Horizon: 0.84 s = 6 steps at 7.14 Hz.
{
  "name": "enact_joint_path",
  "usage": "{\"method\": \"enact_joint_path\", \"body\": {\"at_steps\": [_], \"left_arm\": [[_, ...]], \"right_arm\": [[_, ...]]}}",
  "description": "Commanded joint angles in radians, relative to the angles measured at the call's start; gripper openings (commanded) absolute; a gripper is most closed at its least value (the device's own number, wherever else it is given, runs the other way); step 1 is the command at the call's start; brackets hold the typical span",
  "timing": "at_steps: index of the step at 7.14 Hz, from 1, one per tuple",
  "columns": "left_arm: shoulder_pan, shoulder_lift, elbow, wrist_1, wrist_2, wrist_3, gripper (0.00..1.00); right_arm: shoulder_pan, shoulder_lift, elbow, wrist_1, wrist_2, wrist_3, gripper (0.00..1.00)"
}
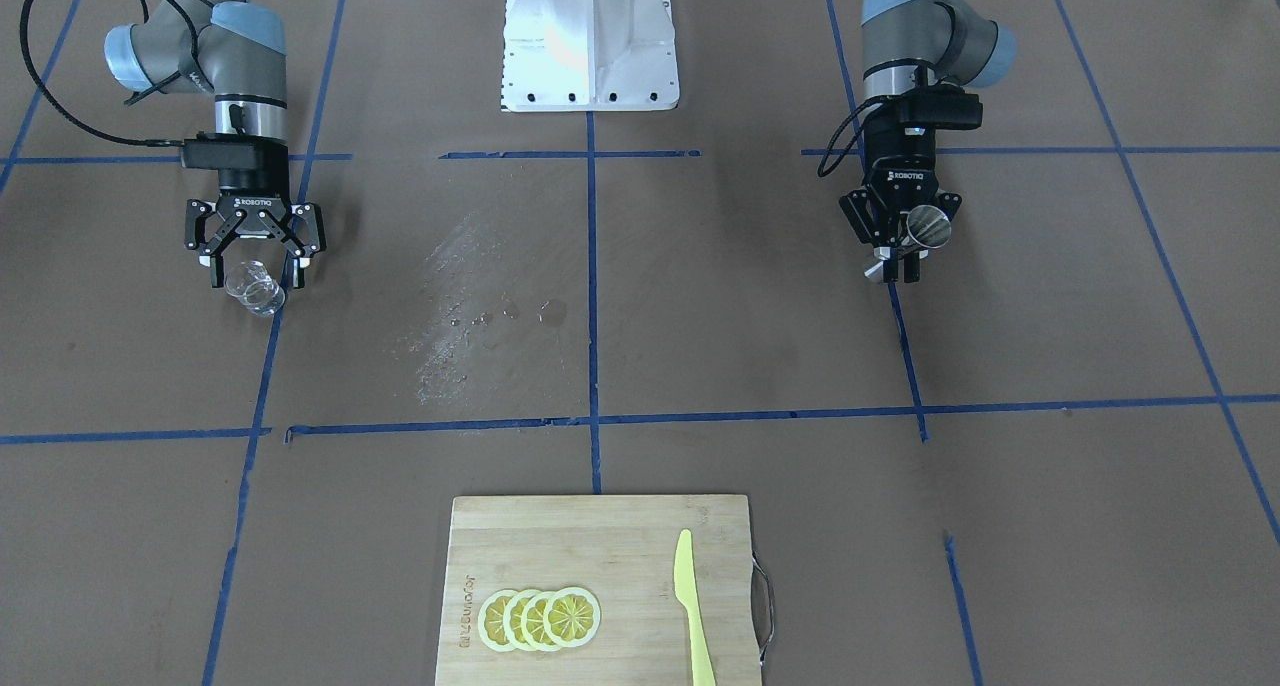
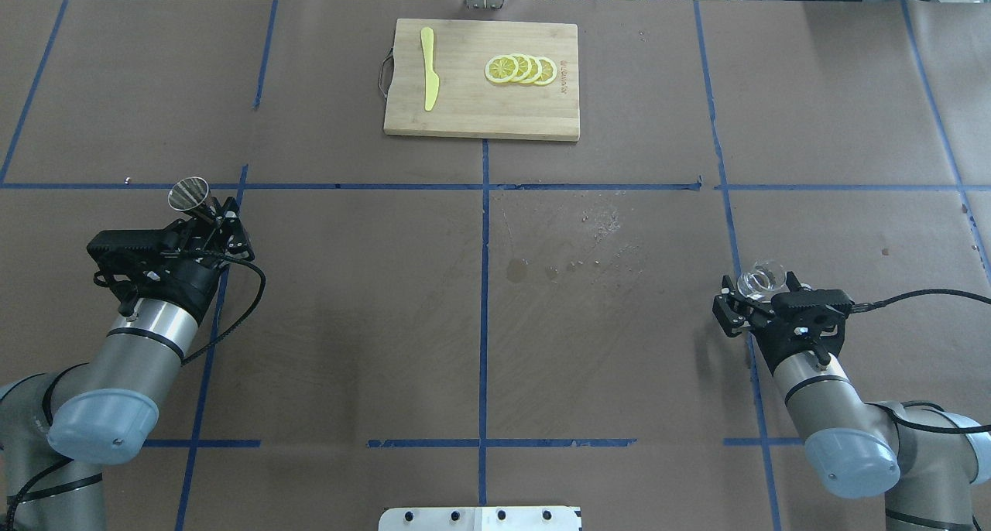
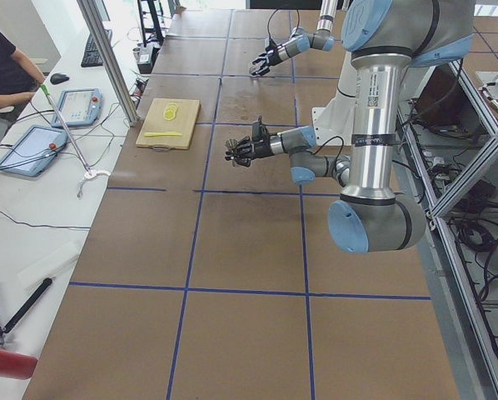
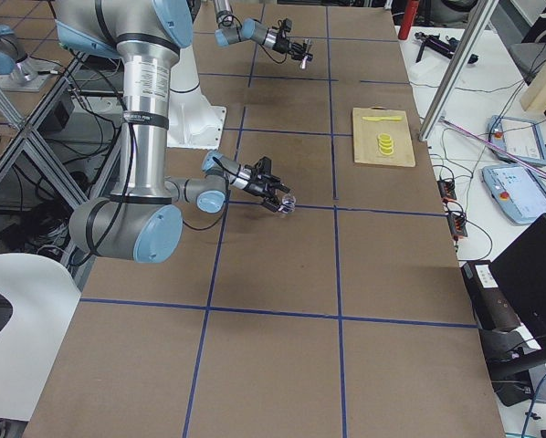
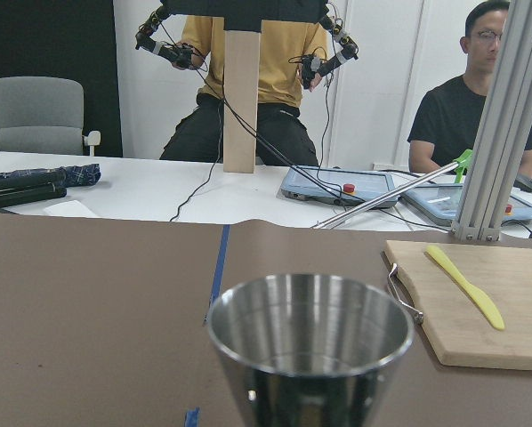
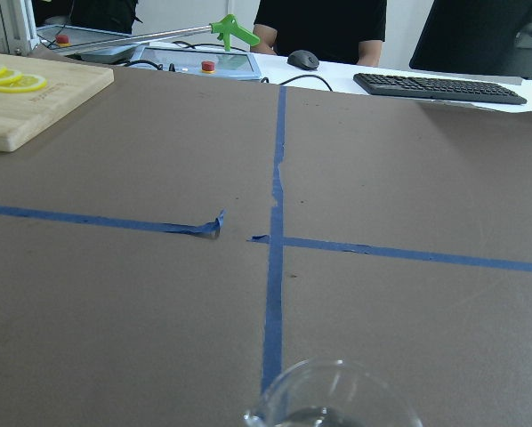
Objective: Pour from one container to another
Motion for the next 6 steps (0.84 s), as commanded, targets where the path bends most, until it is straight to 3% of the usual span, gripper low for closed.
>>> {"method": "enact_joint_path", "body": {"at_steps": [1,6], "left_arm": [[-0.003,-0.001,0.0,0.0,-0.004,0.0,0.0],[-0.003,-0.001,0.008,0.0,-0.004,0.0,0.0]], "right_arm": [[0.004,0.009,-0.015,0.015,-0.004,-0.002,1.0],[0.004,0.01,-0.023,0.015,-0.019,-0.002,0.99]]}}
